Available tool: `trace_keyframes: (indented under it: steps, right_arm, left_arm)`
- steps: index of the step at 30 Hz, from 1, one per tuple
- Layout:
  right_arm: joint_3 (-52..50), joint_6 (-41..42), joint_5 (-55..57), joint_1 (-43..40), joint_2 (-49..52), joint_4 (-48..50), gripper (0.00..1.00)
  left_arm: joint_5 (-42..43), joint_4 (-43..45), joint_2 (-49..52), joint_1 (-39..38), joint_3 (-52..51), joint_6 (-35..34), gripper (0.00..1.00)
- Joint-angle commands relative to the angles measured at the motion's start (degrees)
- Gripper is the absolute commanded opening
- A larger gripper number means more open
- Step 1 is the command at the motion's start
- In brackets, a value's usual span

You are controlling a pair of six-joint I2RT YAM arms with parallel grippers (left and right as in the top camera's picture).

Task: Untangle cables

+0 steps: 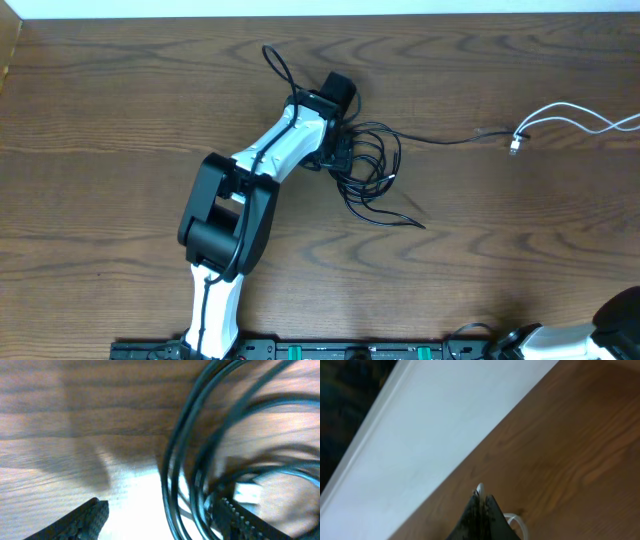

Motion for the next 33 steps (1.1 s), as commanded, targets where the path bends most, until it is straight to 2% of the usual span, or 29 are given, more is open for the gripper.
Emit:
trace_keyframes:
  steps: [1,6,13,25,33]
  right_arm:
    - [0.26,-6.05,0.39,4.28,0.37,-2.95,0.01]
    - [0.26,-10.14,4.74,11.82,0.37,-7.41,0.01]
    - [0.26,-12.74,6.62,18.03,0.37,-10.62,0.01]
    - [0.22,-15.98,6.58,18.51,0.37,-15.96,0.01]
    - [0.11,-16.46,6.56,18.56,0.37,-16.98,0.01]
  left_arm:
    - [0.98,0.72,-8.39,-0.94,2.54,2.16,0.77]
    - [7.39,3.8,-13.11,-3.19,2.54,2.21,0.81]
    - [22.93,13.22,-12.09,-7.52,2.45,3.21,0.81]
    - [23.63,33.29,-1.6,-17.62,2.45,3.15,0.81]
    - [22.08,44.72,5.49,-20.96,2.45,-3.87,0.82]
